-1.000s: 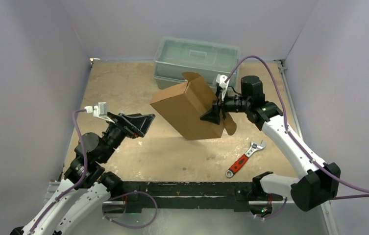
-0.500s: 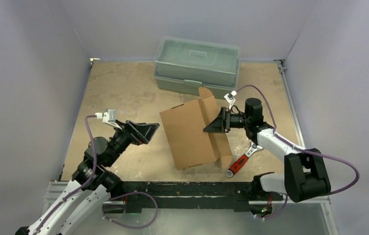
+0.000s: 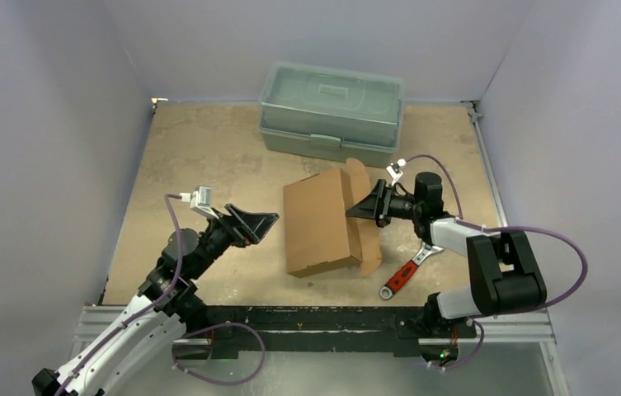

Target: Fold the paper box

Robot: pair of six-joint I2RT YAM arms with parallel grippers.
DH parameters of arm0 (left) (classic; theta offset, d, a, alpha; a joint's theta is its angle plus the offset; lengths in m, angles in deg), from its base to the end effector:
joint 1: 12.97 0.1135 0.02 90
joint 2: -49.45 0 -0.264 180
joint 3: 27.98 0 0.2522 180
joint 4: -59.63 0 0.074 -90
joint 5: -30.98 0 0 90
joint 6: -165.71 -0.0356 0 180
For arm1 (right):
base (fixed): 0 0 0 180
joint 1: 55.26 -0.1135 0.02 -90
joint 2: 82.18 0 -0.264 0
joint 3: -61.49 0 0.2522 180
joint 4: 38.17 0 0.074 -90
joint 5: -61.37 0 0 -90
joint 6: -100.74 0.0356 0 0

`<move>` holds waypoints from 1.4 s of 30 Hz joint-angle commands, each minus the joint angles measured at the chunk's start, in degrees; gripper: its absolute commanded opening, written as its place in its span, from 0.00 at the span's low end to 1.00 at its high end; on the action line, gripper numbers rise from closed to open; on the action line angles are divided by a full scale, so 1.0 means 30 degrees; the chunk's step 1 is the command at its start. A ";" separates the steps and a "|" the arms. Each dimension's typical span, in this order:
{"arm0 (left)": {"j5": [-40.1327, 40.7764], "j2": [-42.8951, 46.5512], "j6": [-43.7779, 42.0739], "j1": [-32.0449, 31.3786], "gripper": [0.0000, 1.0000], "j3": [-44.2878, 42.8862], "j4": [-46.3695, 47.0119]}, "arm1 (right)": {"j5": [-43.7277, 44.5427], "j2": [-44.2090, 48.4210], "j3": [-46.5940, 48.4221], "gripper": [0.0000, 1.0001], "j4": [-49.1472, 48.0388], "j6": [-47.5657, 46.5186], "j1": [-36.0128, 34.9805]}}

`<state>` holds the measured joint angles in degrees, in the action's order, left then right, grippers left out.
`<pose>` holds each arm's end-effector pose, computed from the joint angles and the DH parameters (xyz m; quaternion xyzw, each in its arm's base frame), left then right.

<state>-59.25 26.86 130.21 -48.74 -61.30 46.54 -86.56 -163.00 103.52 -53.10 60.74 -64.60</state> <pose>0.1083 -0.0782 0.2574 -0.1160 0.7121 -0.4918 0.4874 0.2511 0.0719 0.1785 0.0069 0.7793 0.5889 0.2139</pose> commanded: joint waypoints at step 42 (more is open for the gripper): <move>0.1400 -1.6249 -0.1862 -0.0024 0.60 -0.6091 -0.0518 | 1.3640 -0.0609 0.7283 0.06 1.7649 -2.5855 -0.5566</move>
<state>-57.19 -18.49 125.18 -48.74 -74.59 39.80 -47.50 -166.06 124.79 -1.45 -13.77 -76.62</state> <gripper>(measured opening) 0.636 0.064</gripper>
